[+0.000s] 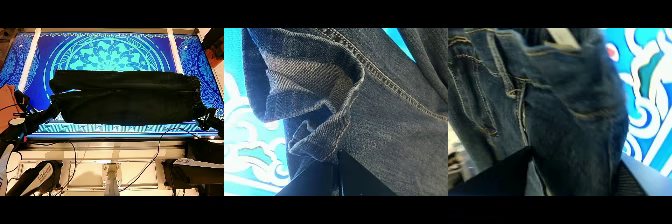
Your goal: Fold the clothes and pants, and hang the long-sleeved shirts on hangers.
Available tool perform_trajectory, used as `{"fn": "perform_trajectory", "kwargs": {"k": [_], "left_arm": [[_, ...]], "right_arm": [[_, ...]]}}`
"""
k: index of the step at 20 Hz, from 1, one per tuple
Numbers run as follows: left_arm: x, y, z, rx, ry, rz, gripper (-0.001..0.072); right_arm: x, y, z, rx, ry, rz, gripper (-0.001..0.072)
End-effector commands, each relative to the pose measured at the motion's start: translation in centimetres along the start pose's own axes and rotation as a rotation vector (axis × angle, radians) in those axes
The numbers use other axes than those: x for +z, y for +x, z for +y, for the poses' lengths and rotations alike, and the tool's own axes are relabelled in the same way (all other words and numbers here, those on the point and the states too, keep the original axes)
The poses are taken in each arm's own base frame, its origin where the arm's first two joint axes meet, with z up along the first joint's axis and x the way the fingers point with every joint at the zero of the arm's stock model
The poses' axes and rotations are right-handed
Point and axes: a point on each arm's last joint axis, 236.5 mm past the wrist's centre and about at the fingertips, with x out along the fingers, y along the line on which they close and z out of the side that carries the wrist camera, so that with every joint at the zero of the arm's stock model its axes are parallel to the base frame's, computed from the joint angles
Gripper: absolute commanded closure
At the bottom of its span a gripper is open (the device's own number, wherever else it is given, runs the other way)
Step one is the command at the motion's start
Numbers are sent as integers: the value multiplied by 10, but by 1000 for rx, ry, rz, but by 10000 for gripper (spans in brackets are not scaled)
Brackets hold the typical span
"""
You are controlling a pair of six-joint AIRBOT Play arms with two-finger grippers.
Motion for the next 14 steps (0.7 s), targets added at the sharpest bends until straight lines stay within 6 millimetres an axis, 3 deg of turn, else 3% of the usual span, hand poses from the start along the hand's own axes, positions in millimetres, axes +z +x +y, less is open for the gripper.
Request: {"fn": "perform_trajectory", "kwargs": {"k": [1, 3, 6, 8, 10, 11, 14], "left_arm": [[0, 0, 0, 1, 1, -1, 687], [0, 0, -1, -1, 35, 1, 688], [-24, -12, -9, 0, 200, 153, 691], [-33, -39, 6, 135, 197, 237, 691], [-13, -78, 19, 306, 234, 169, 690], [6, -101, 14, 356, 249, 78, 690], [56, -154, -29, 356, 344, -162, 691]], "right_arm": [[-4, 11, 0, -37, -40, 17, 237], [-16, 9, 7, -15, -54, 64, 677], [-33, -16, 29, 28, -142, 103, 686], [-42, -48, 44, 42, -192, 96, 686], [-41, -82, 50, 21, -199, 27, 686], [-37, -98, 54, 15, -187, -27, 685], [-29, -128, 74, 31, -159, -162, 685]]}}
